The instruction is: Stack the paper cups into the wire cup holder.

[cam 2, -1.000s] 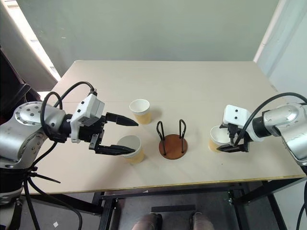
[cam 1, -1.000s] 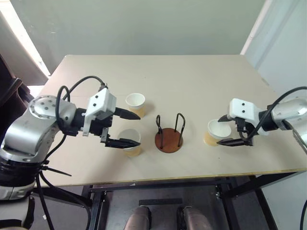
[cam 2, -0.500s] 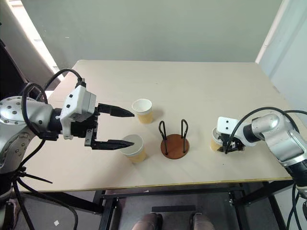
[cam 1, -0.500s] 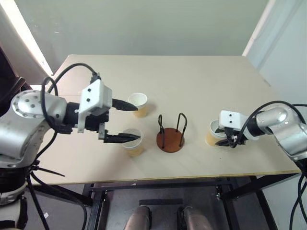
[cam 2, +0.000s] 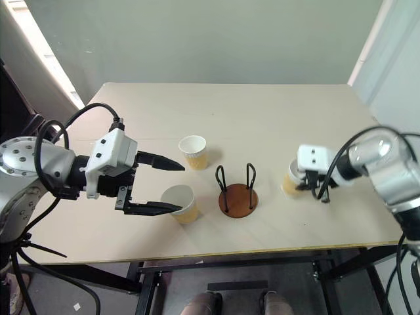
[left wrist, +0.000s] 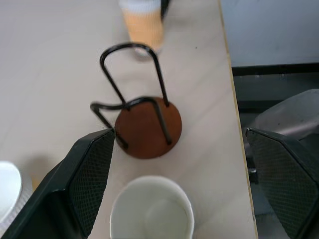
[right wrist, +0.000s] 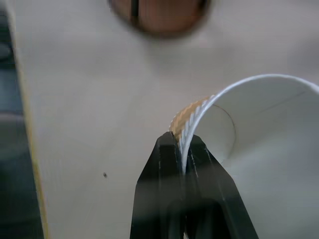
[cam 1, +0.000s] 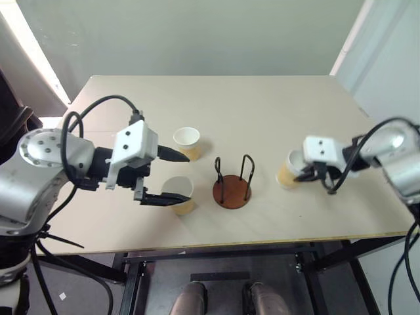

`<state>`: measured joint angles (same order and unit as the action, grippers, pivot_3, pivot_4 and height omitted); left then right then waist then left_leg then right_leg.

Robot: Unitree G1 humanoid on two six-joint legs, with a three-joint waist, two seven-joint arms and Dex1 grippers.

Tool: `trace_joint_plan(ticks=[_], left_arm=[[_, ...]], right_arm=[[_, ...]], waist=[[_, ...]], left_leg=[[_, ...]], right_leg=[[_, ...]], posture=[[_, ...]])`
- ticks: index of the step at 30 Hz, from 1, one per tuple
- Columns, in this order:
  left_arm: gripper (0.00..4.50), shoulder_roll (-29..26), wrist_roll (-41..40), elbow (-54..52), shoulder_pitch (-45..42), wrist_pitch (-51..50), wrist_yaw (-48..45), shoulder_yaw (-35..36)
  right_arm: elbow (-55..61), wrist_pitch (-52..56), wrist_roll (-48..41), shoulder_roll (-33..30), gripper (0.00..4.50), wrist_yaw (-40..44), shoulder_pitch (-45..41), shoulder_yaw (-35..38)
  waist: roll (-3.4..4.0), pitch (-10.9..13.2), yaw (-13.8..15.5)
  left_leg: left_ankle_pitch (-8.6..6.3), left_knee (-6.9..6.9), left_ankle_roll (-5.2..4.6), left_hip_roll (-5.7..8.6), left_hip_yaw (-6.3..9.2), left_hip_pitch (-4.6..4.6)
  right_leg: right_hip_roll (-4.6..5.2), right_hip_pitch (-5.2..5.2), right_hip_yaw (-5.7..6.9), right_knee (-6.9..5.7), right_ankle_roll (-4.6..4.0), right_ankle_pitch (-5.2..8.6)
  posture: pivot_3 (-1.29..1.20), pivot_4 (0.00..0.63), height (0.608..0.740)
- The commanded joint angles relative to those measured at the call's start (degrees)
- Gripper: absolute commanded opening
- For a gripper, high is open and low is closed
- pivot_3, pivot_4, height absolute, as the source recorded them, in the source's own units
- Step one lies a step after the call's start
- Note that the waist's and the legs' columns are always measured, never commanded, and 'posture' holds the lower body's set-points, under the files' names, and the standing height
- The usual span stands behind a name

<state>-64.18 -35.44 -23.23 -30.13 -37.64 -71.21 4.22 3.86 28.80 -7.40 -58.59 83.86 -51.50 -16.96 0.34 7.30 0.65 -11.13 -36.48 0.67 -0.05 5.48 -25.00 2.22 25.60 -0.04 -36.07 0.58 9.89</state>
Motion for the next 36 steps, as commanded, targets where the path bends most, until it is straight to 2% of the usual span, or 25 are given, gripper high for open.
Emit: trace_joint_plan(ticks=[1,8,12,15,28,31,36], left_arm=[[4.5,-1.4,1.5,0.7,1.2,1.5,0.0,2.4],[4.5,-1.5,2.4,0.9,2.2,2.1,0.2,2.3],[4.5,-2.1,2.0,-0.3,4.3,1.5,0.7,4.0],[4.5,-2.6,1.2,-1.8,6.4,0.7,1.4,5.9],[4.5,-3.8,-0.3,-4.7,9.7,-1.7,3.2,9.1],[4.5,-4.0,-0.5,-5.3,10.4,-2.2,3.5,9.6],[4.5,-4.0,-0.5,-5.7,10.9,-2.5,3.7,9.9]], right_arm=[[-1.1,-3.7,-3.6,2.1,0.04,5.2,-11.1,3.3],[-6.7,-12.6,-4.3,11.4,0.04,8.6,-19.7,-4.0],[-8.8,-15.9,-3.8,12.9,0.04,8.6,-20.3,-7.6],[-10.7,-17.2,-1.8,15.3,0.04,8.6,-19.9,-7.9],[-10.8,-19.6,-1.3,17.6,0.04,8.6,-19.6,-9.8],[-10.5,-20.1,-1.2,17.9,0.63,8.6,-19.6,-10.8],[-10.2,-20.5,-0.9,17.7,2.29,8.6,-19.5,-11.3]], waist=[[0.04,0.0,-0.3],[-0.04,0.0,-0.4],[-0.03,0.0,-0.1],[-0.04,0.0,-0.3],[-0.04,0.0,-0.4],[-0.04,0.0,-0.5],[-0.04,0.0,-0.5]], left_leg=[[0.01,0.04,0.0,0.0,0.0,0.0],[0.0,0.23,0.02,-0.05,0.08,0.06],[-0.04,0.23,0.07,-0.04,0.08,-0.06],[-0.12,0.23,0.15,-0.04,0.08,-0.05],[-0.1,0.21,0.36,-0.07,0.08,0.11],[-0.11,0.22,0.38,-0.08,0.08,0.12],[-0.13,0.23,0.42,-0.07,0.08,0.11]], right_leg=[[-0.01,0.06,-0.04,-0.02,-0.03,0.01],[-0.09,0.11,0.04,-0.07,-0.29,0.17],[-0.05,0.24,0.04,-0.23,-0.31,0.18],[-0.05,0.25,0.04,-0.24,-0.37,0.21],[-0.05,0.35,0.04,-0.81,-0.72,0.42],[-0.05,0.36,0.05,-0.84,-0.77,0.45],[-0.05,0.36,0.06,-0.83,-0.85,0.5]], posture=[[0.0,0.15,0.74],[0.0,0.15,0.74],[0.0,0.15,0.74],[0.0,0.15,0.74],[0.0,0.15,0.74],[0.0,0.15,0.74],[0.0,0.15,0.74]])
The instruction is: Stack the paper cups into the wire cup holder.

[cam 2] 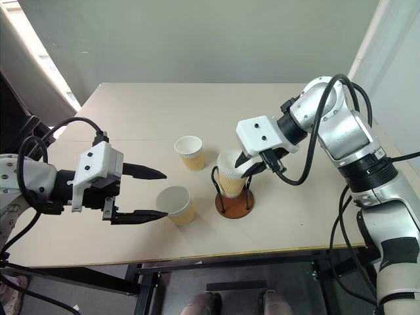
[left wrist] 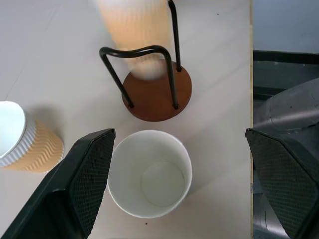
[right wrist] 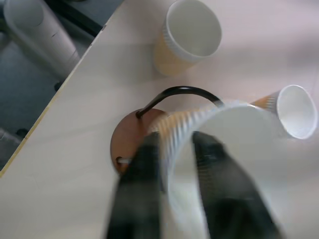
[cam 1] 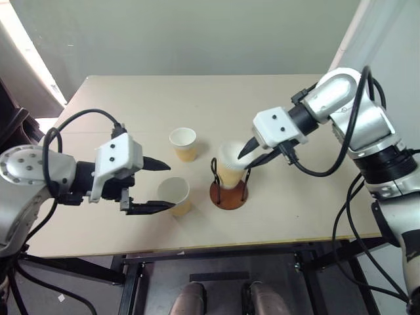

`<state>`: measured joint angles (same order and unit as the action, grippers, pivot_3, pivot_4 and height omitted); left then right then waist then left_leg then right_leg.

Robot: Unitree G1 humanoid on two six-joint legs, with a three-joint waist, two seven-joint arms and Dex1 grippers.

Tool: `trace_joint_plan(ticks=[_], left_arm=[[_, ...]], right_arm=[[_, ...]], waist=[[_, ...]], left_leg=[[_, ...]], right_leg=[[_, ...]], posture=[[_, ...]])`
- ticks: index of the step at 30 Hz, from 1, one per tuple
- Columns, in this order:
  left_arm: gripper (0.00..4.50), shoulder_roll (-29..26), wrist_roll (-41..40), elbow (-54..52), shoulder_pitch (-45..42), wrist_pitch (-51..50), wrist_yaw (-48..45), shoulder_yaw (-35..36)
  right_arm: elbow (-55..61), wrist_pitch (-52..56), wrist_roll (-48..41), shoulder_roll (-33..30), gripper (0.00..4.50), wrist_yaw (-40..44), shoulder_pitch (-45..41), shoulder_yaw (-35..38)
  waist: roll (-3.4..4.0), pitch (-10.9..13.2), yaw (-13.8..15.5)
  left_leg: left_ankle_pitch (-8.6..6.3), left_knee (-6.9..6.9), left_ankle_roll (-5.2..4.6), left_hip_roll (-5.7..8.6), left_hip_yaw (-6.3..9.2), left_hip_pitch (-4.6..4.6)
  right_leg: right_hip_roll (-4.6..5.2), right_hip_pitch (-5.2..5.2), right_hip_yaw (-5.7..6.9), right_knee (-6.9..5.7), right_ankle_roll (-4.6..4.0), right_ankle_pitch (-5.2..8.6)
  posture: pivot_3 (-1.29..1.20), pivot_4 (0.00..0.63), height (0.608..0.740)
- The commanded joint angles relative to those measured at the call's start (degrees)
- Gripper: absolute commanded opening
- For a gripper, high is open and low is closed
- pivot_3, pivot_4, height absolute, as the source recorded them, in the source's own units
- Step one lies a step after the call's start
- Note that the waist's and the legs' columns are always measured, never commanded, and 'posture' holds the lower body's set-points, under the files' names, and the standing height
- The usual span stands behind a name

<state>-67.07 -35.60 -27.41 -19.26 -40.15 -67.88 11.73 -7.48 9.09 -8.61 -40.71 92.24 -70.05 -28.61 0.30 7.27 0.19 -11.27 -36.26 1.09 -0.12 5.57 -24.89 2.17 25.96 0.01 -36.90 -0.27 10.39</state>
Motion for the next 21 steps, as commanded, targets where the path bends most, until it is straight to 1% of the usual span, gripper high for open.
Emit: trace_joint_plan(ticks=[1,3,5,6,9,12,14,16,21], left_arm=[[4.5,-1.3,-0.2,-1.3,0.1,0.2,0.4,2.3],[4.5,-1.7,0.4,-0.1,-0.4,0.9,-0.1,1.6],[4.5,-2.7,2.0,2.3,-1.7,2.4,-1.1,-0.1],[4.5,-3.1,2.8,3.8,-2.8,3.3,-1.8,-1.0],[4.5,-4.0,5.8,8.5,-6.7,5.6,-3.9,-4.8],[4.5,-4.4,13.1,16.2,-13.5,10.5,-7.8,-12.7],[4.5,-1.3,18.0,22.7,-20.9,13.9,-11.4,-19.4],[4.5,1.5,20.0,27.0,-25.1,15.7,-14.7,-23.1],[4.5,5.5,25.8,37.0,-28.8,21.8,-19.3,-28.0]], right_arm=[[1.2,-0.9,0.6,-0.1,2.65,0.3,-1.0,0.4],[1.3,-0.4,0.8,0.0,3.29,0.3,-1.0,1.3],[1.2,1.6,0.1,0.3,3.99,-0.3,-1.1,3.6],[1.2,3.3,-0.7,0.6,4.27,-1.4,-1.1,4.9],[1.7,9.6,-3.5,1.9,4.27,-4.7,-0.1,8.7],[5.0,18.3,-8.8,4.8,4.27,-11.1,3.2,14.4],[10.2,23.0,-10.2,6.8,4.27,-16.5,8.1,16.1],[14.1,25.6,-10.3,7.3,4.27,-19.0,11.4,16.0],[18.8,30.5,-10.9,7.7,4.27,-22.3,15.9,14.9]], waist=[[0.0,0.0,0.0],[0.0,0.0,0.0],[0.0,0.0,0.0],[0.0,0.0,0.0],[0.0,0.0,0.1],[-0.04,0.0,0.3],[-0.04,0.0,0.4],[-0.05,0.0,0.7],[-0.02,0.0,0.2]], left_leg=[[-0.01,0.0,0.01,0.0,0.0,0.0],[-0.01,0.0,0.01,0.0,0.0,0.0],[-0.02,0.0,0.02,-0.01,0.0,0.0],[-0.01,0.01,0.02,-0.01,0.0,0.0],[0.0,0.0,0.04,-0.01,0.01,0.01],[0.01,0.0,0.06,0.0,0.03,0.0],[0.02,0.0,0.06,0.01,0.03,0.01],[0.02,-0.03,0.05,0.03,0.06,-0.01],[-0.06,-0.11,-0.01,0.08,0.05,-0.15]], right_leg=[[0.0,0.0,0.0,0.0,0.0,0.0],[0.0,0.0,0.0,0.0,-0.01,0.0],[0.0,0.01,0.01,0.0,-0.01,0.0],[0.0,0.01,0.01,-0.01,-0.01,0.0],[0.0,0.01,0.01,-0.04,-0.01,0.0],[0.0,-0.01,0.01,-0.03,-0.02,0.01],[0.0,-0.01,0.0,-0.02,-0.02,0.01],[0.02,-0.03,0.01,-0.02,-0.02,0.01],[0.08,0.07,0.0,0.06,0.09,-0.04]], posture=[[0.0,0.15,0.74],[0.0,0.15,0.74],[0.0,0.15,0.74],[0.0,0.15,0.74],[0.0,0.15,0.74],[0.0,0.15,0.74],[0.0,0.15,0.74],[0.0,0.15,0.74],[0.0,0.15,0.74]])
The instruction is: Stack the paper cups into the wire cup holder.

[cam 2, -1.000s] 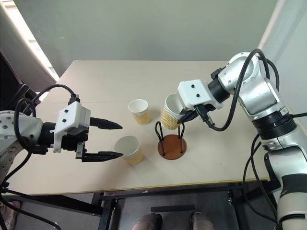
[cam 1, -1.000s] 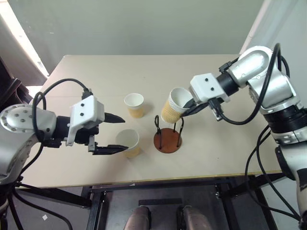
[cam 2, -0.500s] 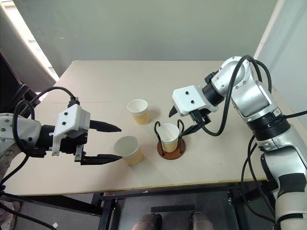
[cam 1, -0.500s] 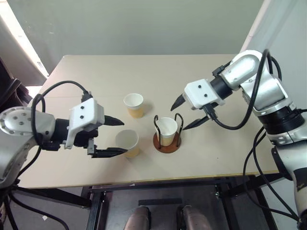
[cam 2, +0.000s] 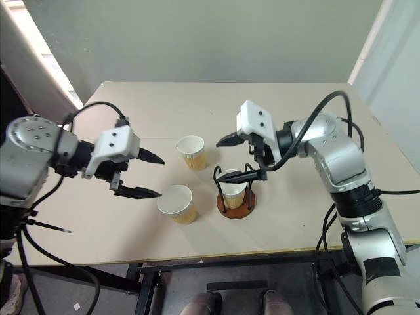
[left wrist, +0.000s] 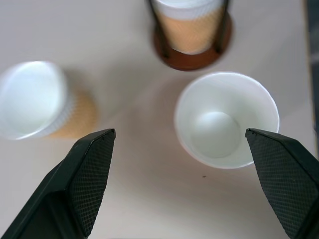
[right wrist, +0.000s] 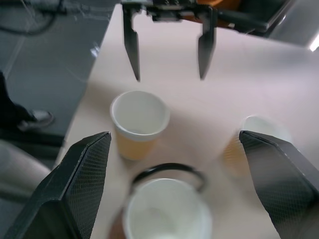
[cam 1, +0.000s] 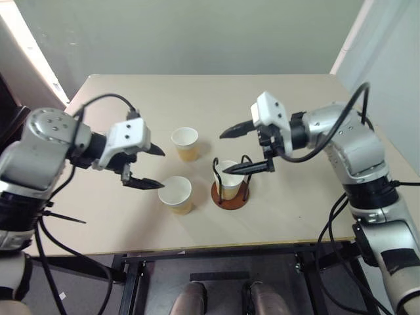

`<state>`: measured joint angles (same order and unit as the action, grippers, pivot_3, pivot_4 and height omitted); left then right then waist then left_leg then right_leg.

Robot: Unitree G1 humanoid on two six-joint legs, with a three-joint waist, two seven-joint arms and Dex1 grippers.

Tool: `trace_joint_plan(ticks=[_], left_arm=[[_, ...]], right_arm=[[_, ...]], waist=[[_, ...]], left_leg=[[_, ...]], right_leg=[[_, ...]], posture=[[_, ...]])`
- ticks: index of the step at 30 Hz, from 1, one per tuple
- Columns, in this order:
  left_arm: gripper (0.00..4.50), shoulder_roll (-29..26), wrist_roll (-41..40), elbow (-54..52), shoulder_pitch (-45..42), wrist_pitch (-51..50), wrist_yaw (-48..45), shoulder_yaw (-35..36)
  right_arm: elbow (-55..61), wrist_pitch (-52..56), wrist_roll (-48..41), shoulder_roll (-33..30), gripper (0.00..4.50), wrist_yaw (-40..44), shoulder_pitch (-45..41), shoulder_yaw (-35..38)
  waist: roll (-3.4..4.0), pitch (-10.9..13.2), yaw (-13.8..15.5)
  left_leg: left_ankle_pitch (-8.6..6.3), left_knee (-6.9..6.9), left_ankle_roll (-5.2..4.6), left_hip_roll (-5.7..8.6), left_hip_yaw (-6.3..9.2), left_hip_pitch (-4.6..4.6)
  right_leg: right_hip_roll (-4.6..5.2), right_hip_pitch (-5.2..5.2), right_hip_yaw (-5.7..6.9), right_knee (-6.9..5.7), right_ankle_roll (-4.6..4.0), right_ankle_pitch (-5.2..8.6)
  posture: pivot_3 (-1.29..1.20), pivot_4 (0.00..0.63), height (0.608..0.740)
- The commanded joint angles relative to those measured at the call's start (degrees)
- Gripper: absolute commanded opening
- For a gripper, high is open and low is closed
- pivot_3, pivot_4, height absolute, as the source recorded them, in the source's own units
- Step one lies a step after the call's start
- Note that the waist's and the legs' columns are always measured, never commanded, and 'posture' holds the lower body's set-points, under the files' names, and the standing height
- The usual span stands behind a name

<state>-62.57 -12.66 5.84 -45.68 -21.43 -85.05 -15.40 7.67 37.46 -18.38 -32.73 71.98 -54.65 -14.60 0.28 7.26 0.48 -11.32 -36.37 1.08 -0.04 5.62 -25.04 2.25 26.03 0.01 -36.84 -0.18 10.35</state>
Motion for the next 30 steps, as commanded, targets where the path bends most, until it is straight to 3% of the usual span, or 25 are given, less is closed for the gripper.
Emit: trace_joint_plan(ticks=[1,4,10,13,24,30], left_arm=[[4.5,1.9,3.5,4.5,-2.7,3.5,-2.7,-1.5],[4.5,4.0,5.4,5.6,-3.0,5.1,-4.0,-3.0],[4.5,7.2,8.1,8.3,-4.0,6.9,-4.7,-3.9],[3.95,7.9,8.8,9.3,-4.5,7.7,-6.0,-3.9],[0.02,7.5,7.9,10.0,-5.2,8.6,-7.4,-4.0],[0.02,6.3,4.6,8.8,-7.5,8.8,-7.4,-3.9]], right_arm=[[3.9,2.9,-1.2,-0.2,4.27,-2.9,1.0,1.0],[5.1,4.5,-1.7,-0.2,4.27,-4.6,2.3,1.3],[7.5,6.6,-2.8,-1.1,4.27,-6.5,3.6,2.1],[7.9,7.0,-3.1,-1.6,4.32,-7.5,3.7,2.2],[8.2,6.7,-4.1,-3.7,4.32,-8.2,3.4,2.4],[9.0,8.2,-7.8,-8.7,4.32,-5.5,3.8,6.1]], waist=[[0.0,0.0,-0.2],[0.0,0.0,-0.1],[0.0,0.0,-0.1],[0.0,0.0,-0.1],[-0.01,0.0,-0.1],[-0.01,0.0,0.2]], left_leg=[[0.0,0.01,0.0,0.0,0.0,0.0],[0.01,0.04,-0.02,-0.02,0.01,-0.01],[0.06,-0.04,-0.1,-0.03,0.0,-0.01],[0.09,-0.13,-0.14,-0.02,0.0,-0.01],[0.11,-0.16,-0.19,-0.02,0.0,-0.03],[0.12,-0.21,-0.21,-0.01,0.0,-0.08]], right_leg=[[0.0,0.0,0.0,0.0,0.04,0.0],[-0.01,0.0,0.02,0.03,0.54,-0.25],[-0.01,-0.04,0.02,0.02,0.49,-0.22],[-0.01,-0.06,0.02,0.02,0.41,-0.17],[-0.01,-0.09,0.02,0.03,0.45,-0.19],[-0.01,-0.09,0.02,0.03,0.47,-0.2]], posture=[[0.0,0.15,0.74],[0.0,0.15,0.74],[0.0,0.15,0.74],[0.0,0.15,0.74],[0.0,0.15,0.74],[0.0,0.15,0.74]])
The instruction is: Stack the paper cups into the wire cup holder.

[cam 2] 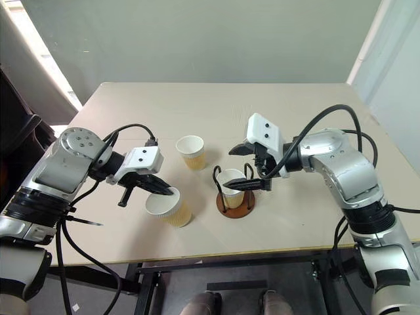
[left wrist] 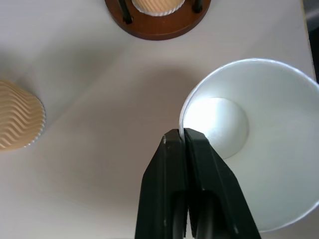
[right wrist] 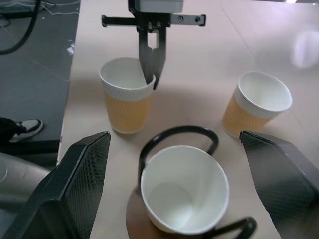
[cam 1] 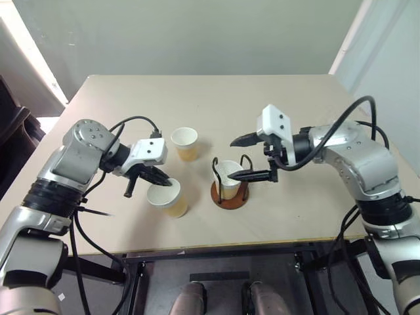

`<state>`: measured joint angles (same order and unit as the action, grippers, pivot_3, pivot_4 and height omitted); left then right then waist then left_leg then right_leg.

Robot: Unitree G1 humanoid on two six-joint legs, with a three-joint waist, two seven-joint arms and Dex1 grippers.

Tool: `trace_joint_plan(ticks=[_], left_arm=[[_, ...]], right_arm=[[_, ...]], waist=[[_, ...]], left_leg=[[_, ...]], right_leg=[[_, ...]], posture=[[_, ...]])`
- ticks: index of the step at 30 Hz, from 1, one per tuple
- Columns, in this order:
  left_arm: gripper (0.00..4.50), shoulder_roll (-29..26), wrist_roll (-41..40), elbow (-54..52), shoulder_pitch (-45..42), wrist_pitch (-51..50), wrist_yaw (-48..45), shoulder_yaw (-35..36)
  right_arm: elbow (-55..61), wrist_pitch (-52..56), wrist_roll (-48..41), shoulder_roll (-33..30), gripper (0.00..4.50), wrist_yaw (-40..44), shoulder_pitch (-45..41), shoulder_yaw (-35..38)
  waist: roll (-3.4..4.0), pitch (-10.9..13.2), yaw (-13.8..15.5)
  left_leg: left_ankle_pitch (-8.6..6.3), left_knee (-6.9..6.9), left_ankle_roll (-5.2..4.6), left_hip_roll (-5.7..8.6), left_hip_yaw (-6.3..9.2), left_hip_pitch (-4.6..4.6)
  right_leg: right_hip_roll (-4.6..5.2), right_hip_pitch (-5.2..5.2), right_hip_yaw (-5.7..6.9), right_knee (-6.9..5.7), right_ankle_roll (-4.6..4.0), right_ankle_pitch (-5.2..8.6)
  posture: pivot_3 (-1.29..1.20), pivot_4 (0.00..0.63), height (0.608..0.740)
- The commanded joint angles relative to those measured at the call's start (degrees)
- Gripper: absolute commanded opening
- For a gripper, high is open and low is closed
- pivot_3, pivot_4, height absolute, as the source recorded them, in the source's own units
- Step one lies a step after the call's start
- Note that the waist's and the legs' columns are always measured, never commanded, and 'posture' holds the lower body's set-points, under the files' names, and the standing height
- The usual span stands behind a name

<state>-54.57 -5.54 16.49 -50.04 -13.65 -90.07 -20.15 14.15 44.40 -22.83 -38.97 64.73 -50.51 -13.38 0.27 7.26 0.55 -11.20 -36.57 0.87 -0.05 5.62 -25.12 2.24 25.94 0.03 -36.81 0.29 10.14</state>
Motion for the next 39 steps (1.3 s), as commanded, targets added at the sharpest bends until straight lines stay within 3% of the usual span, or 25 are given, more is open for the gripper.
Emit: trace_joint_plan(ticks=[1,3,6,11,15,27,39], left_arm=[[0.02,-1.9,-3.1,-1.9,-3.7,1.2,-2.4,0.8],[0.02,-3.0,-6.4,-0.7,-11.0,3.1,-2.4,-0.6],[0.02,-2.3,-13.6,1.8,-22.6,3.8,-2.4,-4.3],[0.02,1.4,-23.8,4.9,-34.5,5.0,-2.4,-12.9],[0.02,7.2,-25.4,11.5,-40.7,8.8,-2.4,-20.4],[0.02,18.5,-25.9,27.3,-46.2,18.9,-2.4,-32.4],[0.02,22.8,-25.9,32.2,-46.4,23.2,-2.4,-36.8]], right_arm=[[2.8,1.9,-4.4,-3.2,4.32,2.2,-0.2,5.6],[3.9,4.1,-10.1,-10.0,4.32,7.7,1.7,12.4],[1.2,5.6,-14.5,-15.4,4.32,9.7,3.0,19.7],[0.1,3.1,-13.6,-19.5,4.32,9.7,5.9,20.8],[2.5,3.3,-14.3,-20.0,4.32,7.6,7.8,21.6],[8.6,6.0,-17.6,-23.1,4.32,2.5,13.1,25.7],[14.3,9.2,-21.9,-24.9,4.32,-3.2,18.7,30.4]], waist=[[0.0,0.0,0.2],[-0.05,0.0,0.7],[-0.11,0.1,1.5],[0.07,0.0,1.3],[0.22,0.1,1.1],[0.38,0.1,1.3],[0.37,0.1,2.1]], left_leg=[[0.01,-0.02,-0.01,0.0,0.0,-0.03],[0.0,-0.05,-0.02,0.02,0.0,-0.07],[0.05,-0.29,-0.09,0.09,0.16,-0.63],[-0.28,-0.53,-0.25,0.2,-0.01,-0.65],[-0.29,-0.69,-0.43,0.17,-0.17,-0.76],[-0.67,-1.66,-0.73,0.2,-0.39,-1.08],[-0.93,-2.07,-0.89,0.35,-0.73,-1.23]], right_leg=[[0.0,0.0,0.0,0.02,0.0,0.0],[0.0,0.0,0.0,0.05,0.0,0.0],[-0.01,0.2,0.04,0.24,0.19,-0.05],[0.12,-0.12,-0.09,0.89,0.62,-0.22],[0.16,-0.04,-0.13,0.89,1.5,-0.64],[0.22,-0.19,-0.33,0.91,2.25,-0.47],[0.38,-0.27,-0.45,0.96,2.7,-0.25]], posture=[[0.0,0.15,0.74],[0.0,0.15,0.74],[0.0,0.15,0.74],[0.0,0.15,0.74],[0.0,0.15,0.74],[0.0,0.15,0.74],[0.0,0.15,0.74]])
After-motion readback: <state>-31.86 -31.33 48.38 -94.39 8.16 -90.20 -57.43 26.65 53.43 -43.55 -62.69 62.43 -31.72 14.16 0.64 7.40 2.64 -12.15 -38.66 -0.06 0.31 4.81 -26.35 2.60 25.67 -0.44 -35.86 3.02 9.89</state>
